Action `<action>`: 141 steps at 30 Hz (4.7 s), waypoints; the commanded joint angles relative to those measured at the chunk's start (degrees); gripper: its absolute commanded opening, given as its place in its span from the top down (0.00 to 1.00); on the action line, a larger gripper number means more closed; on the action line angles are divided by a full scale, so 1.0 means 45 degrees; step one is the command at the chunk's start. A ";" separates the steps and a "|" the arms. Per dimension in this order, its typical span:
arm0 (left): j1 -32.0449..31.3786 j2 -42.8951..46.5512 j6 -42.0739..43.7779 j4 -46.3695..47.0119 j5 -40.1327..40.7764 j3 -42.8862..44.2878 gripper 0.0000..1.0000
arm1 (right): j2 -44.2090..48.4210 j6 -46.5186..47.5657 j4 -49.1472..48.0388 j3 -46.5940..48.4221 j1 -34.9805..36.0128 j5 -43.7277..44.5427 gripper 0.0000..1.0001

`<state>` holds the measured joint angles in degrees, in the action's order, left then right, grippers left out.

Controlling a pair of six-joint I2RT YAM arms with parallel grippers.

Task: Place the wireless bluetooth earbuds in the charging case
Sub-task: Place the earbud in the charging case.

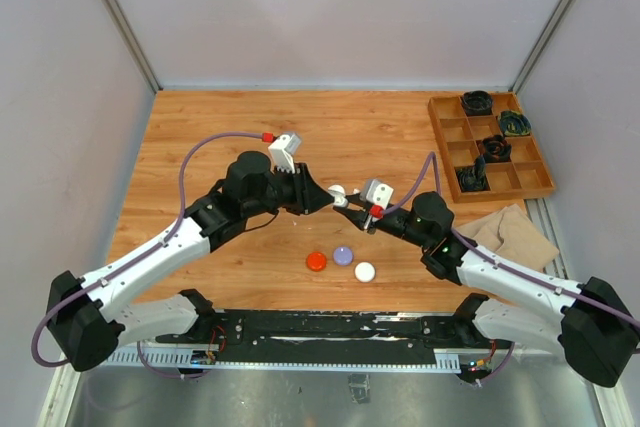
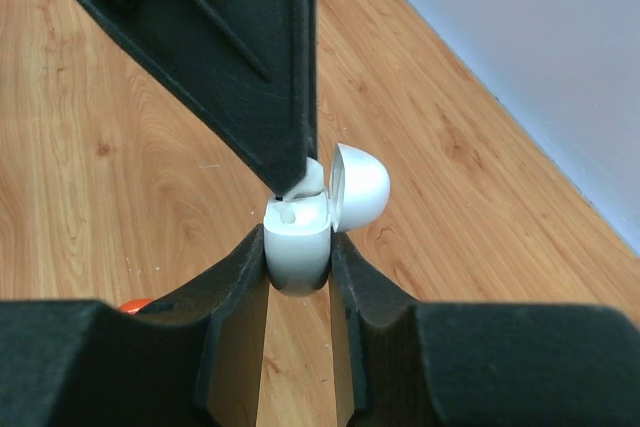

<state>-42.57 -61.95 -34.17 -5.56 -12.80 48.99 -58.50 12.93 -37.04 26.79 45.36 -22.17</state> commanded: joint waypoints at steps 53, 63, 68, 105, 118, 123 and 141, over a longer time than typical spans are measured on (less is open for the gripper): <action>-0.0072 0.0848 0.2974 -0.0232 -0.0658 0.0695 1.00 | -0.0504 0.0067 -0.0479 0.0217 0.0462 -0.0099 0.92; -0.0074 0.0782 0.3313 -0.0522 -0.0844 0.0681 1.00 | -0.0371 -0.0282 -0.0781 0.0128 0.0323 -0.0263 0.91; -0.0092 0.0656 0.3447 -0.0669 -0.0792 0.0688 1.00 | -0.0333 -0.0439 -0.0868 0.0102 0.0218 -0.0393 0.91; -0.0404 0.0423 0.3822 -0.0017 -0.1700 0.1017 0.61 | -0.0416 -0.1765 -0.1691 -0.0118 -0.0469 -0.1827 0.91; -0.0404 0.0571 0.4059 0.0880 -0.2722 0.0935 0.62 | -0.0702 -0.2425 -0.2101 0.0024 -0.0501 -0.2766 0.91; -0.0404 0.0744 0.4213 0.0981 -0.2853 0.0873 0.61 | -0.0839 -0.2967 -0.2350 0.0112 -0.0697 -0.3413 0.91; -0.0385 0.1360 0.4510 0.1098 -0.2710 0.0589 0.60 | -0.1690 -0.4356 -0.2751 0.0669 -0.1163 -0.5788 0.91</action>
<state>-43.94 -57.08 -14.61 -2.11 -24.75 51.44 -66.19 -4.80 -46.59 27.51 41.39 -45.74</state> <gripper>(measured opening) 0.400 0.271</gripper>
